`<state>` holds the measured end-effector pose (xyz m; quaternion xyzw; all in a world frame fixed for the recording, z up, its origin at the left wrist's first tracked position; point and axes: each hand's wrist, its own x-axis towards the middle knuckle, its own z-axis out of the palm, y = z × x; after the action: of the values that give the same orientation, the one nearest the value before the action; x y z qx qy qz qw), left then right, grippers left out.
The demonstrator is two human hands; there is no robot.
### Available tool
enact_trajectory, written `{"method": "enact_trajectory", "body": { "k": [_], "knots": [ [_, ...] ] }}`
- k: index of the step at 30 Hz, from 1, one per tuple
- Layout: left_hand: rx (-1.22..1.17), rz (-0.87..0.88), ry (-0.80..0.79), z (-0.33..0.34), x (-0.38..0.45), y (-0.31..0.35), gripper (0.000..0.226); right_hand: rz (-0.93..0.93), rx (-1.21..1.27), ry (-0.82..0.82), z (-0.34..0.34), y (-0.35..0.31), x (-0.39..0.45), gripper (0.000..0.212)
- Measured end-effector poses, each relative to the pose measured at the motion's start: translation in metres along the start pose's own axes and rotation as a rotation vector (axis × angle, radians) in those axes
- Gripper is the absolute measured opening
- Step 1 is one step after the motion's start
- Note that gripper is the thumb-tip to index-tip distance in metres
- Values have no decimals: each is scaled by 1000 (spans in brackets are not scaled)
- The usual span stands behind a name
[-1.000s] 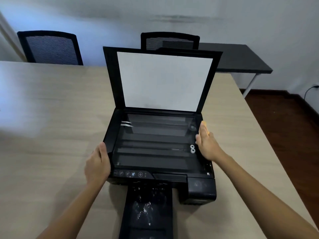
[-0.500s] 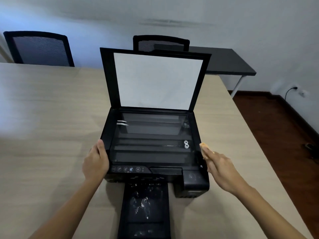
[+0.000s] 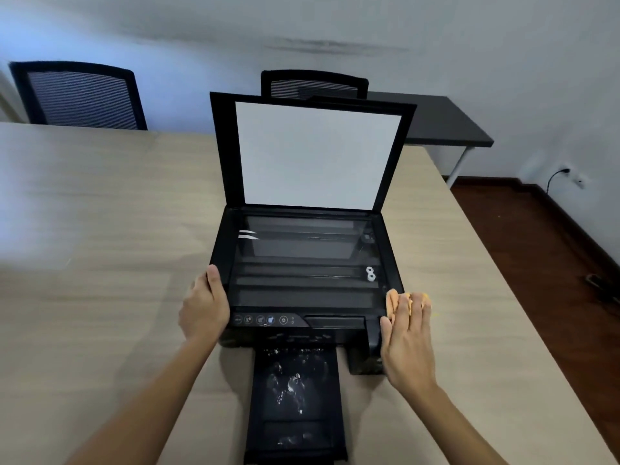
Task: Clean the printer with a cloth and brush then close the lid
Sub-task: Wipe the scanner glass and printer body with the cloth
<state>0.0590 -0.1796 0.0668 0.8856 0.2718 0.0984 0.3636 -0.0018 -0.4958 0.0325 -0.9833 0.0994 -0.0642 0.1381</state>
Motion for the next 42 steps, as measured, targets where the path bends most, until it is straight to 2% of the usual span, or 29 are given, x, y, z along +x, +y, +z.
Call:
{"method": "enact_trajectory", "body": {
  "k": [3,5,7,9,10,11,14,16,21,25,26,29,31,32,35,37,42],
  "knots": [
    [-1,3,8,0,2,-1,63,5,6,0,-9,-6,33,71],
    [0,2,10,-1,3,-2,64,-54,33,-33,-10,-11,49,73],
    [4,6,4,-1,2,-3,64,-205,31,-29,-11,-1,45,69],
    [0,17,1,0,1,-4,65,-385,20,-19,-10,17,27,56],
    [-3,22,3,1,1,-4,66,-416,36,-1,-9,24,18,51],
    [-3,24,5,1,2,-4,66,-386,68,29,-6,28,11,51],
    [8,27,5,3,2,-3,67,-2,182,196,6,2,8,55],
    [12,23,16,3,2,-4,67,141,152,252,11,-25,6,54],
    [18,24,14,2,2,-4,65,-148,89,173,24,-64,-20,50],
    [11,21,7,3,2,-3,65,-359,-12,121,4,-33,-14,46],
    [8,23,8,3,2,-3,65,-296,-70,121,-3,-17,-9,47],
    [19,20,12,3,3,-2,63,69,-82,73,-11,-2,11,55],
    [21,14,13,3,4,-2,62,110,-23,40,-2,-28,18,59],
    [22,12,12,4,4,-3,62,48,-13,22,2,-43,18,58],
    [28,17,7,5,5,-7,63,-326,-44,-34,12,-55,-4,50],
    [24,20,9,5,5,-8,64,-400,-73,-24,9,-37,-13,50],
    [29,16,24,8,6,-6,62,56,-39,-40,-5,-31,34,59]
  ]
}}
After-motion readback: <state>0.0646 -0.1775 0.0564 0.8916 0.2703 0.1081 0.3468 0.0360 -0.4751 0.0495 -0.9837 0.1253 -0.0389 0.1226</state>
